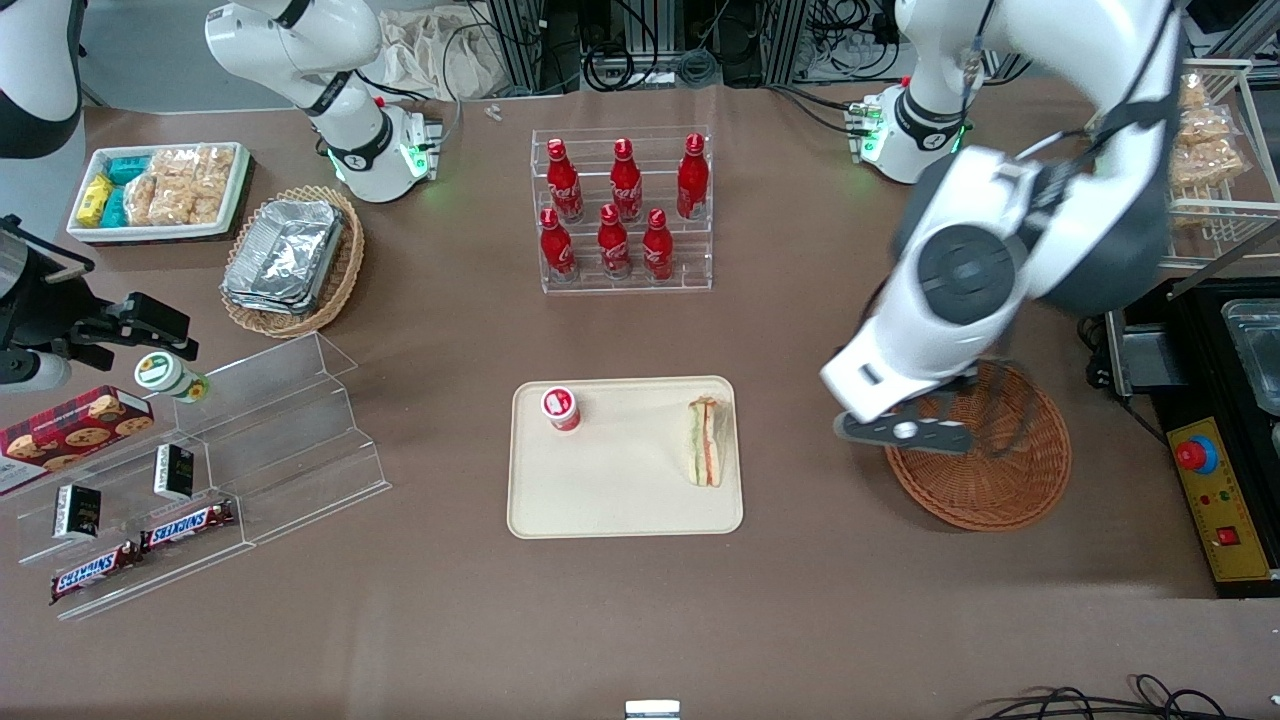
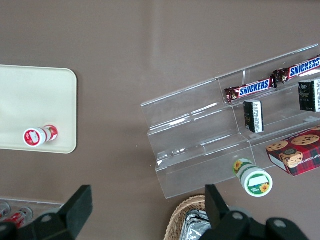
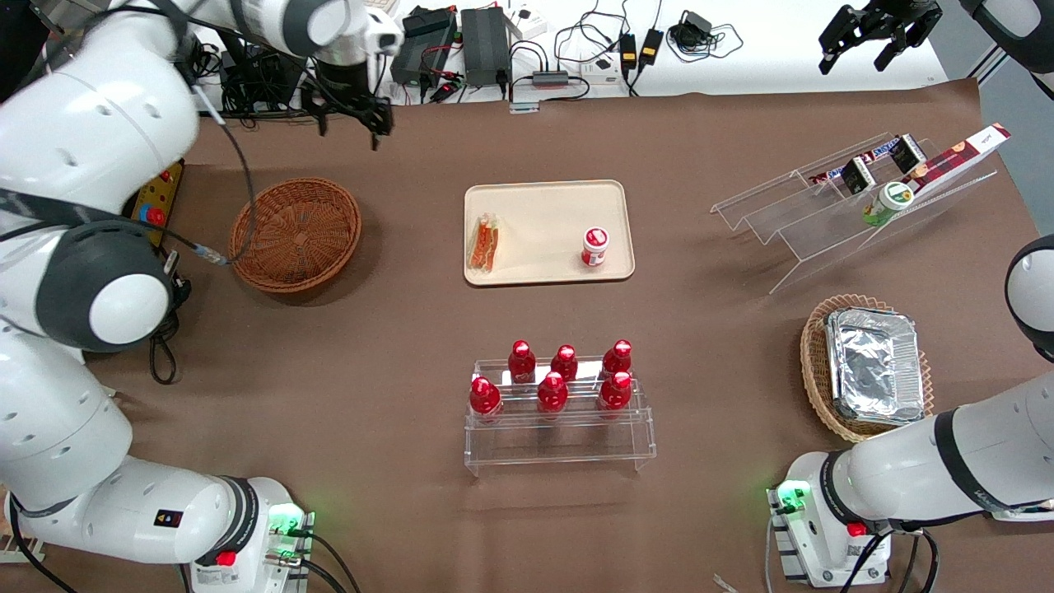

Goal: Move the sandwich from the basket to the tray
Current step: 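Raise the left gripper away from the sandwich on the tray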

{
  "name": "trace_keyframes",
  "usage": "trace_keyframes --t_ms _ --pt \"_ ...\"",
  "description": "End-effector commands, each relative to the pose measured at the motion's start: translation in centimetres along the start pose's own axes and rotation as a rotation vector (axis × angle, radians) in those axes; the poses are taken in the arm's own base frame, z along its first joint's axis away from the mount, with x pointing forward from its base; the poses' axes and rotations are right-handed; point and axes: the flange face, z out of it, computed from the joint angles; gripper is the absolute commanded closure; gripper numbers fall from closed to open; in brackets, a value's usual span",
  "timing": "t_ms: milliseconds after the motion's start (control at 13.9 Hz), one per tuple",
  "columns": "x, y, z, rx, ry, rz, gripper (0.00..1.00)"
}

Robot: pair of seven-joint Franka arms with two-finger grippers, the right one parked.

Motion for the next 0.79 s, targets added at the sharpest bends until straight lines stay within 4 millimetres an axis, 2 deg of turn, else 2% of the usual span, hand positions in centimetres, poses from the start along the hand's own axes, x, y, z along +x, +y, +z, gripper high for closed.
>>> trace_keyframes --t_ms 0,144,288,360,577,721 --pt "-2.9 -6.2 -3.5 -0.060 -0.005 0.017 0.01" --pt "-4.9 -10.5 -5.9 -0.074 0.001 -0.042 0.01" --pt "-5.8 -13.4 -7.1 -0.059 0.016 -0.097 0.01" --pt "-6.2 -15.6 -7.7 -0.062 0.017 -0.136 0.00" --pt "-6.9 -19.0 -8.3 -0.076 0.012 -0.188 0.00" --pt "-6.7 -19.3 -7.7 -0.084 0.001 -0.200 0.00"
